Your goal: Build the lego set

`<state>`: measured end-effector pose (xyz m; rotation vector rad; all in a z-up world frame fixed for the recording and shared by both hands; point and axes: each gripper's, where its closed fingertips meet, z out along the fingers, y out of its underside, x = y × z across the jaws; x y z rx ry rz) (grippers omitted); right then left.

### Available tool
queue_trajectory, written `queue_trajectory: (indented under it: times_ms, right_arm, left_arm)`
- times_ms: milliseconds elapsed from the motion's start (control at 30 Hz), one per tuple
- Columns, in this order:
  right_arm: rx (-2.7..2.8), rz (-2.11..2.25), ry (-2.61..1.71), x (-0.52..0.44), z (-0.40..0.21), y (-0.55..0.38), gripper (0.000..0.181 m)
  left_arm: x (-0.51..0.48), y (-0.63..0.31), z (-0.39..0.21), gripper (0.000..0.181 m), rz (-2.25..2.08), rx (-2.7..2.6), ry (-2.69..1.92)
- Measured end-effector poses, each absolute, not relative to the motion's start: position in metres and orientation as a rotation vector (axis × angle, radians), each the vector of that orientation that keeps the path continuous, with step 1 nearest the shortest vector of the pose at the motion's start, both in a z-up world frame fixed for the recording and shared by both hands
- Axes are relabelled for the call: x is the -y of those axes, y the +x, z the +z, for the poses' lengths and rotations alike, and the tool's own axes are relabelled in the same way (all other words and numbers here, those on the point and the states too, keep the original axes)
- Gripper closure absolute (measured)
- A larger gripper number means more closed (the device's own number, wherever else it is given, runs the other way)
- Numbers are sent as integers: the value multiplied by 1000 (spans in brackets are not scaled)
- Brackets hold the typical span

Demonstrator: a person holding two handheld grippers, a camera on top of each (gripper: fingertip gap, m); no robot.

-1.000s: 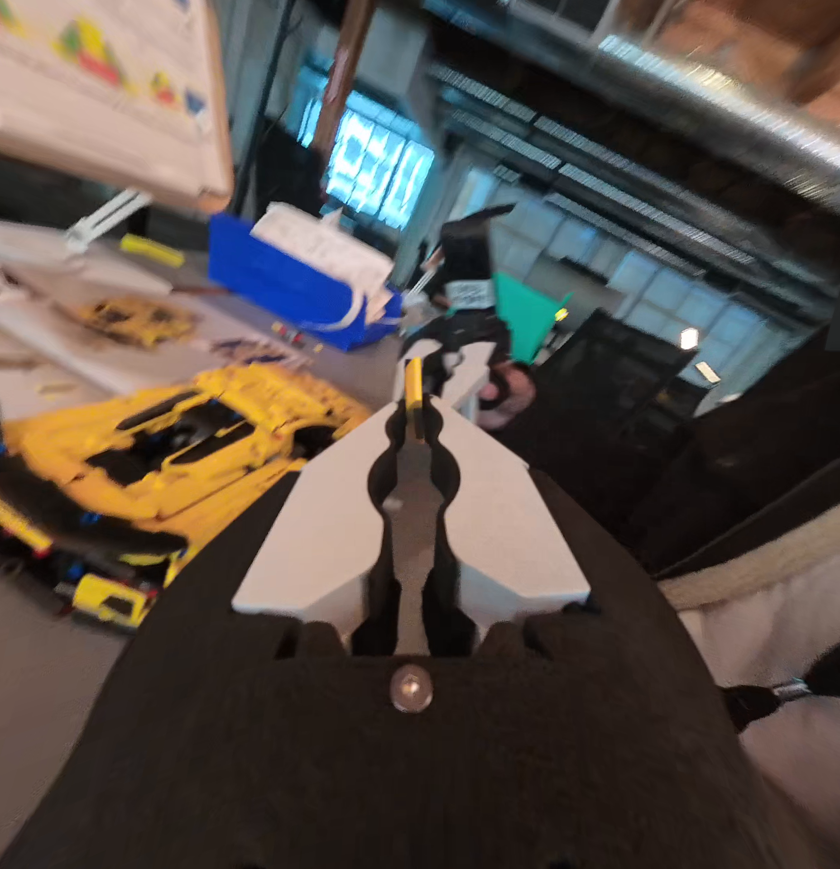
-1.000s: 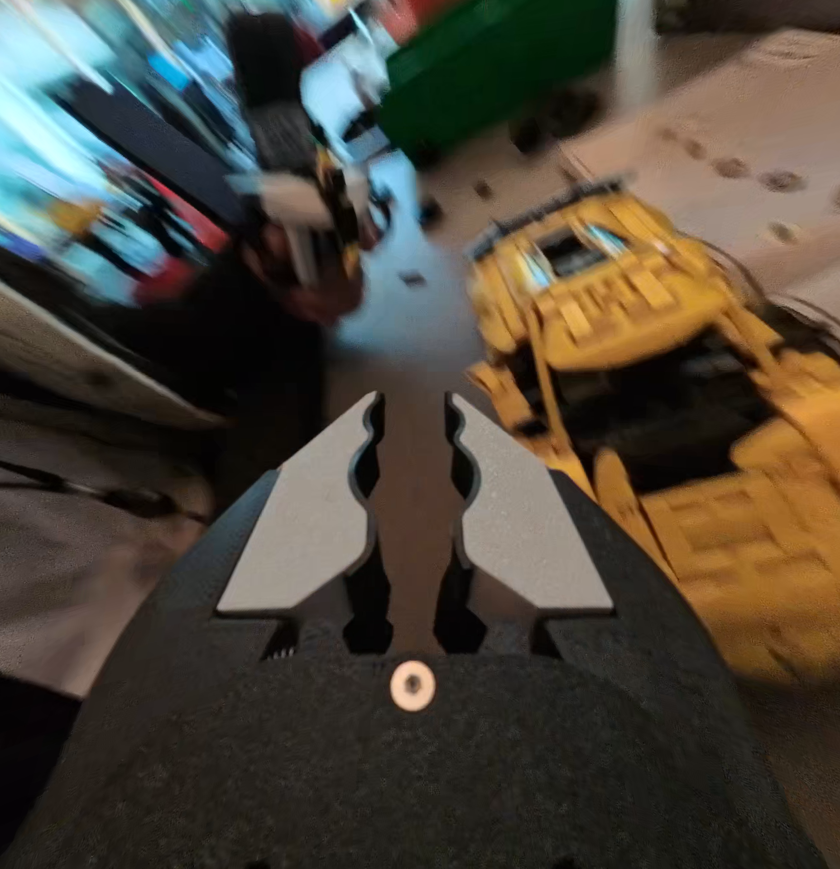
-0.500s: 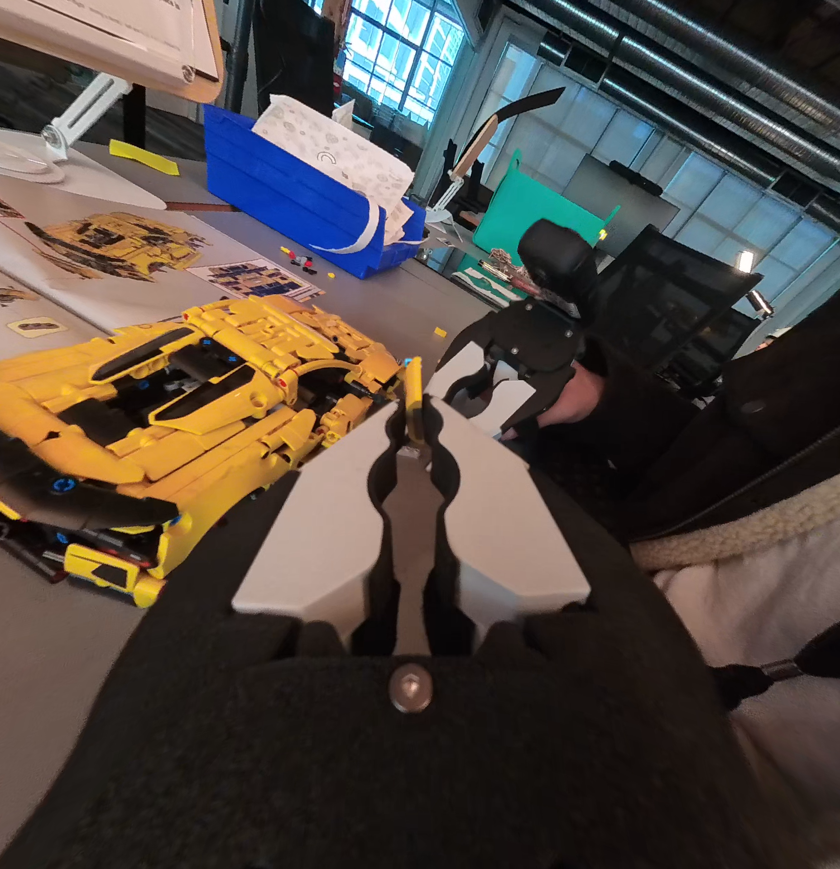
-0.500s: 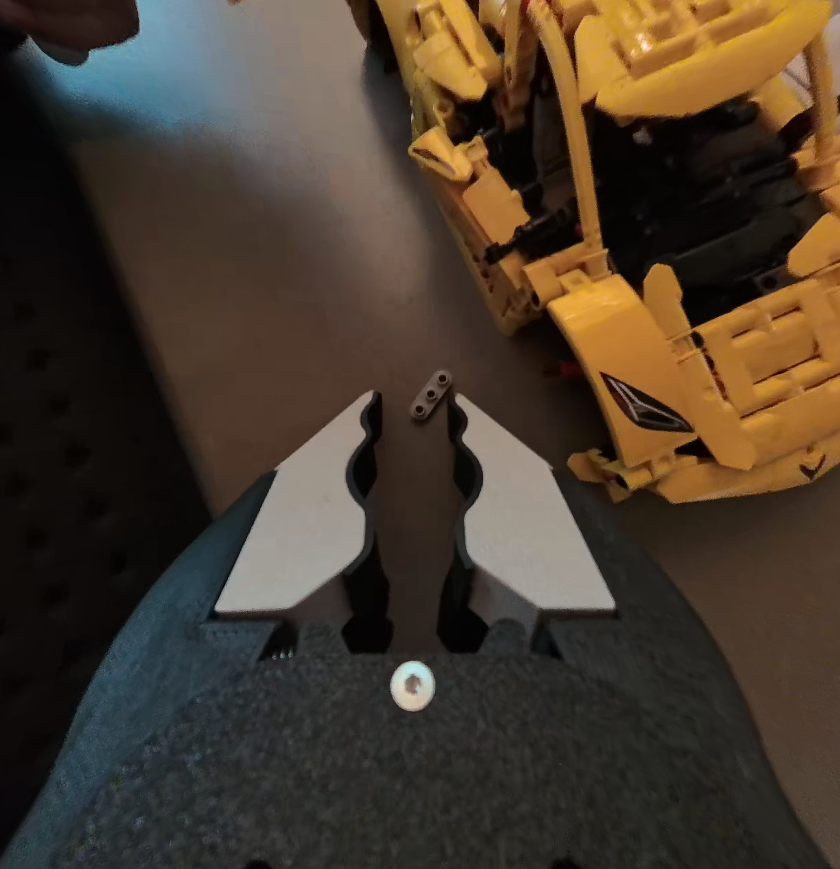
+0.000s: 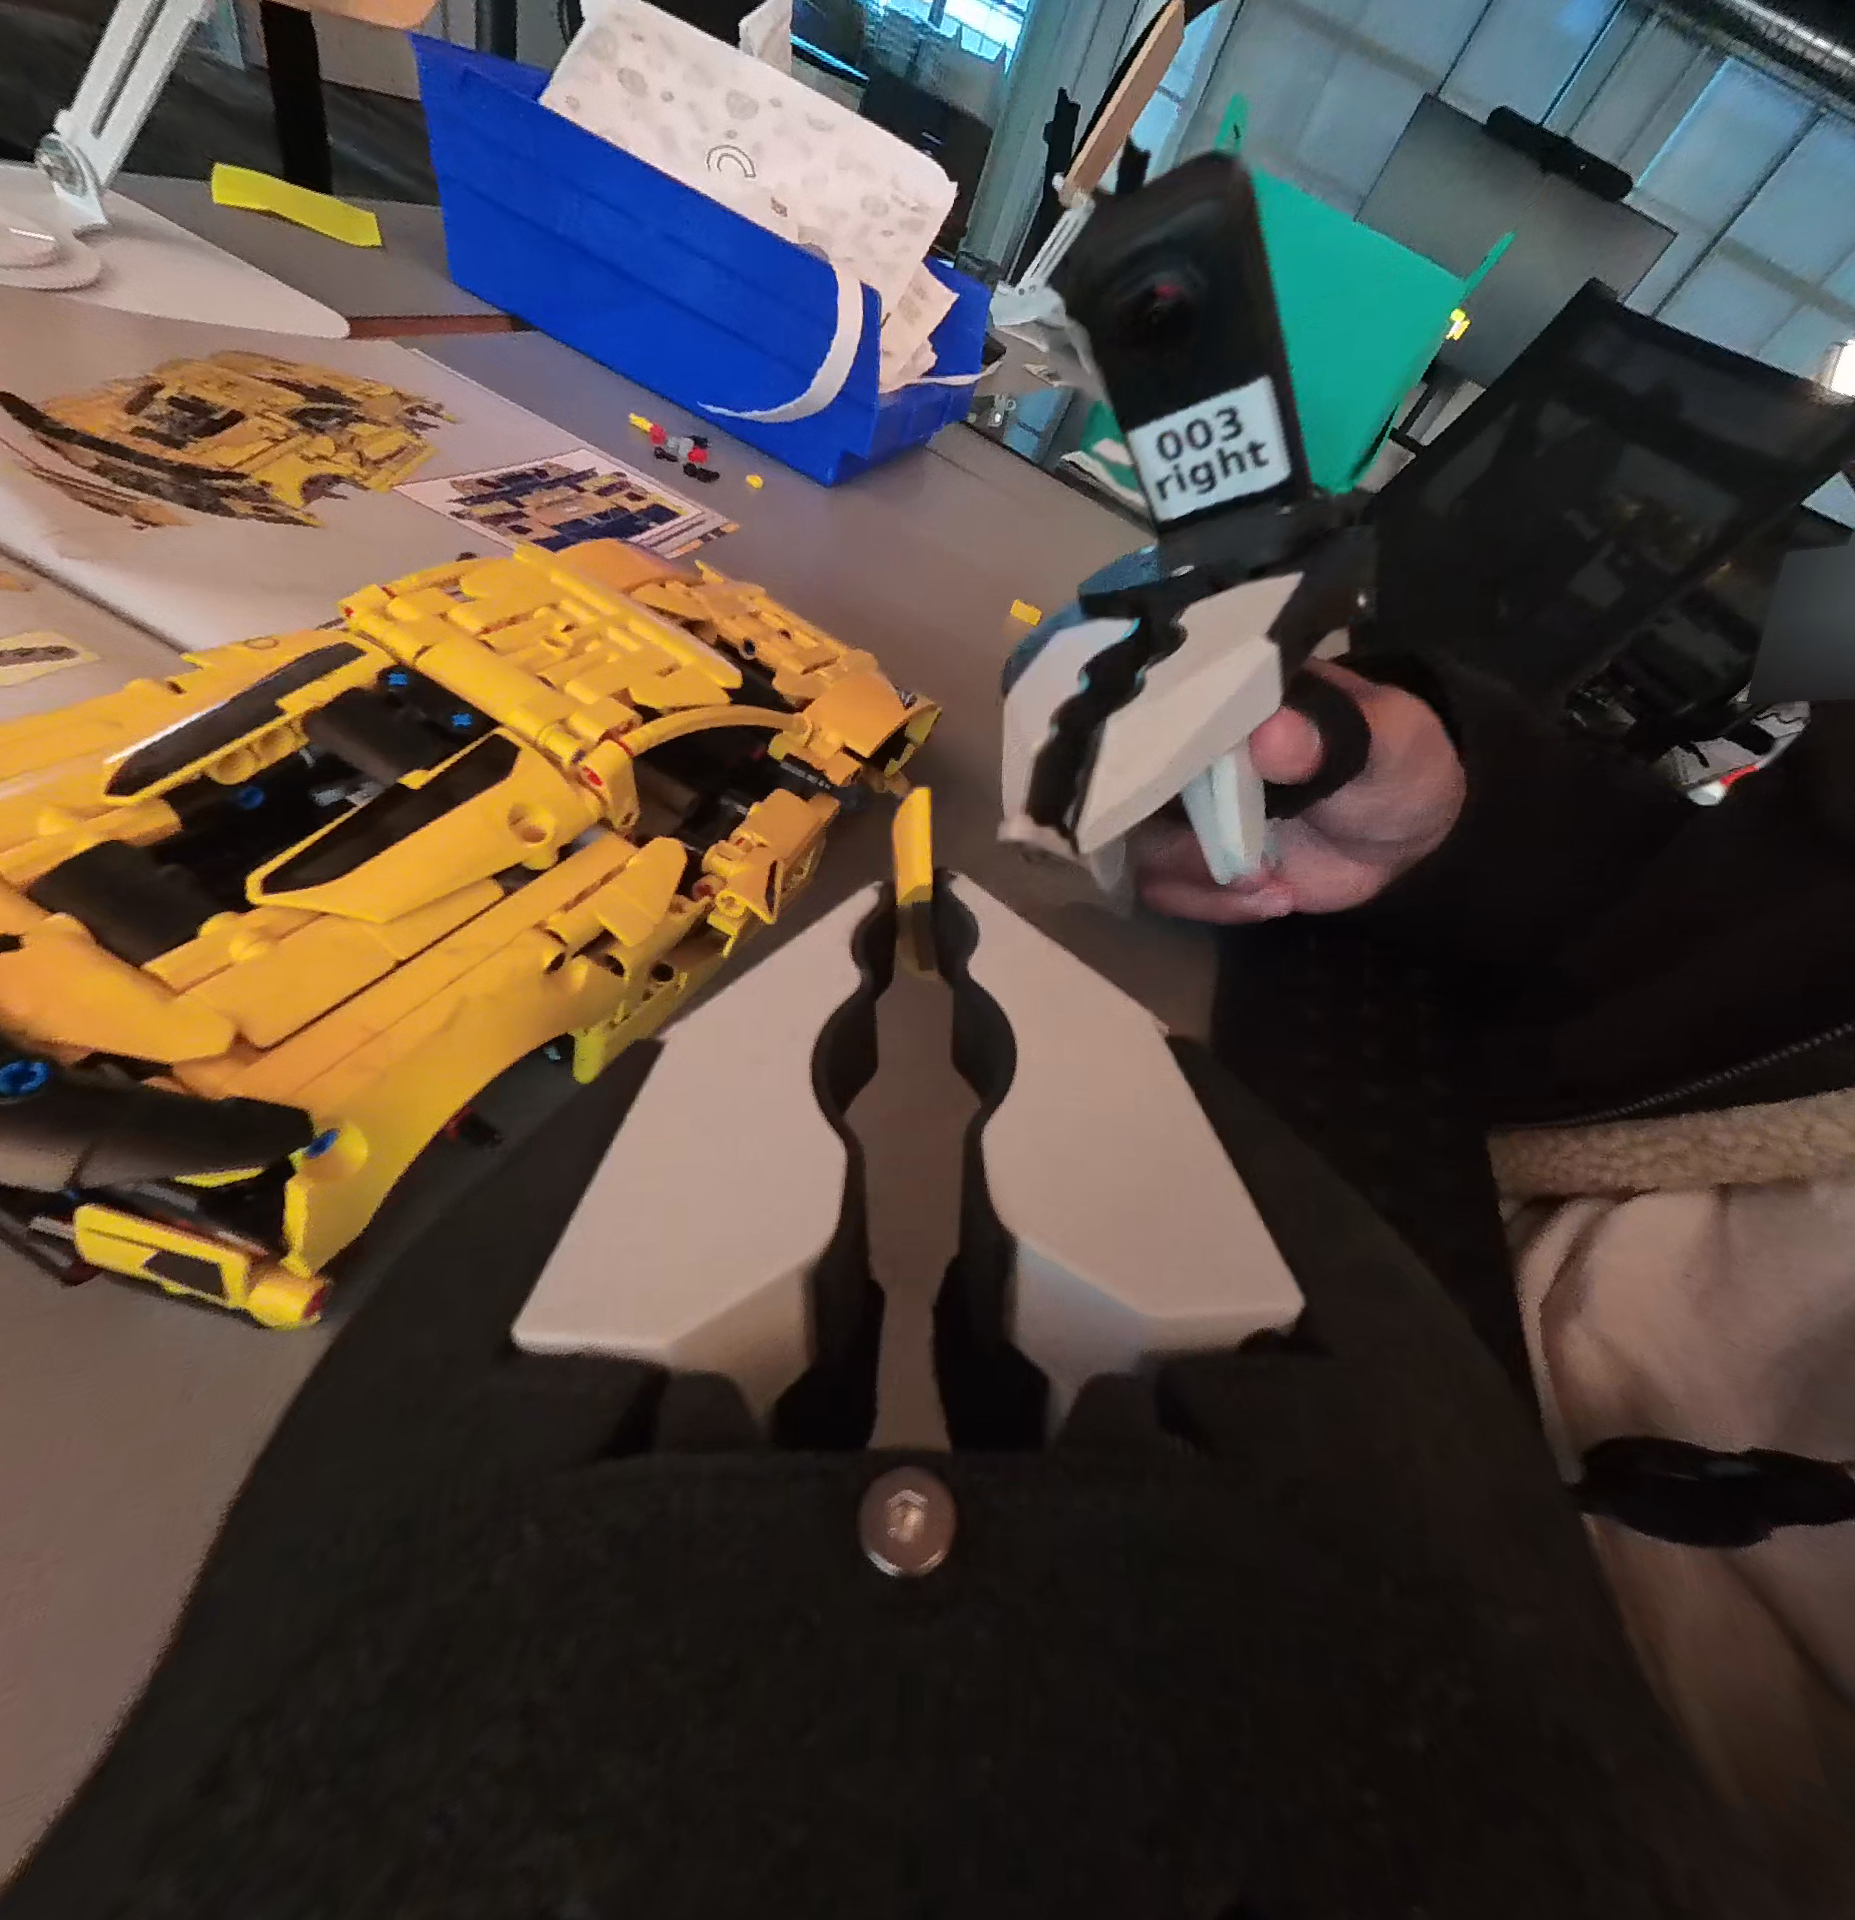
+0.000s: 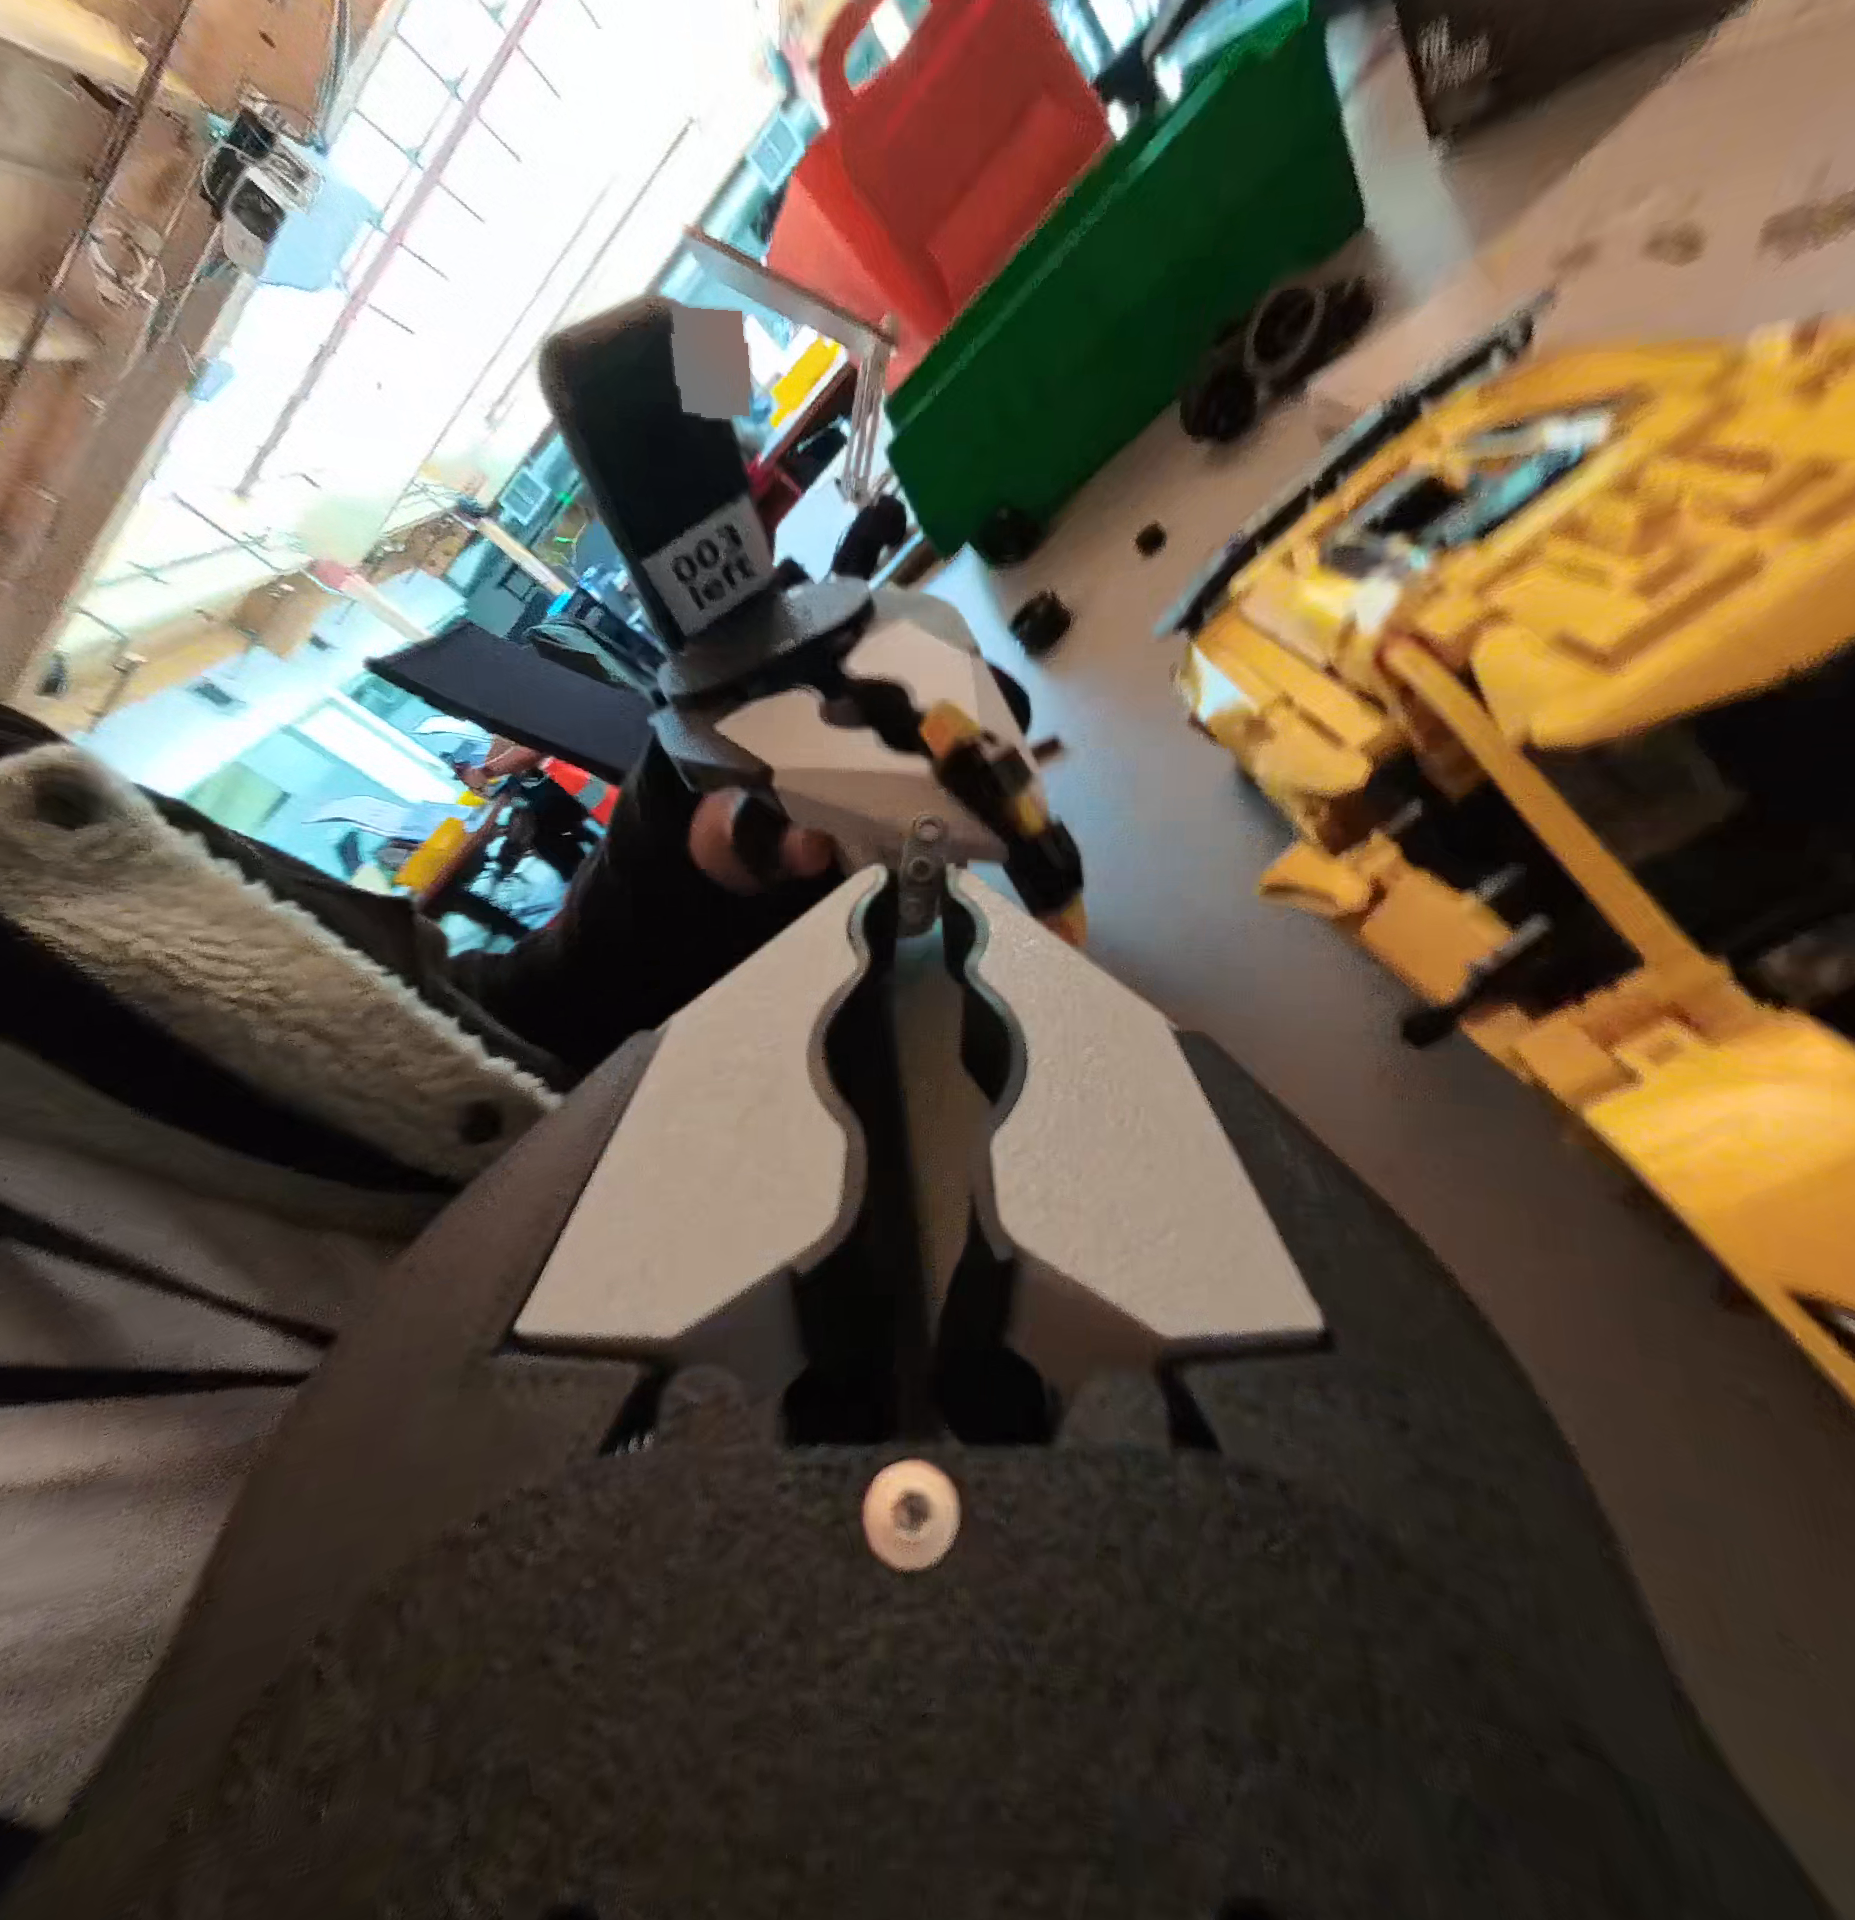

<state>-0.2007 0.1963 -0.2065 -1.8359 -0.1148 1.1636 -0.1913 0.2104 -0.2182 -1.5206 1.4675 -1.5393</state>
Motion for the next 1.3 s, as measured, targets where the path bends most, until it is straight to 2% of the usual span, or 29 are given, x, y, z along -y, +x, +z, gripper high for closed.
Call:
queue_trajectory:
  times_ms: [200,500,667,867,1033,1133,1300]
  right_arm:
    - [272,831,-1937,-205,-224,-217,174]
    - [294,721,-1905,-206,-221,-211,175]
    - [345,596,-1922,-207,-224,-210,175]
    - [322,651,-1989,-204,-236,-209,176]
    - [587,523,-2338,-174,-298,-185,176]
    - [677,479,-2294,-168,-295,-182,176]
    - [785,426,-2291,-160,-299,-176,158]
  left_arm:
    - [-206,-191,-211,175,-1601,-1433,-1512]
    - [-209,-192,-211,175,-1547,-1439,-1492]
    - [-208,-190,-212,175,-1322,-1509,-1375]
    - [-209,-188,-219,175,-1093,-1578,-1291]
    - [-223,-190,-226,175,-1160,-1530,-1418]
    - [-218,-189,-230,175,-1135,-1570,-1392]
    - [-222,-190,-230,175,-1157,-1546,-1427]
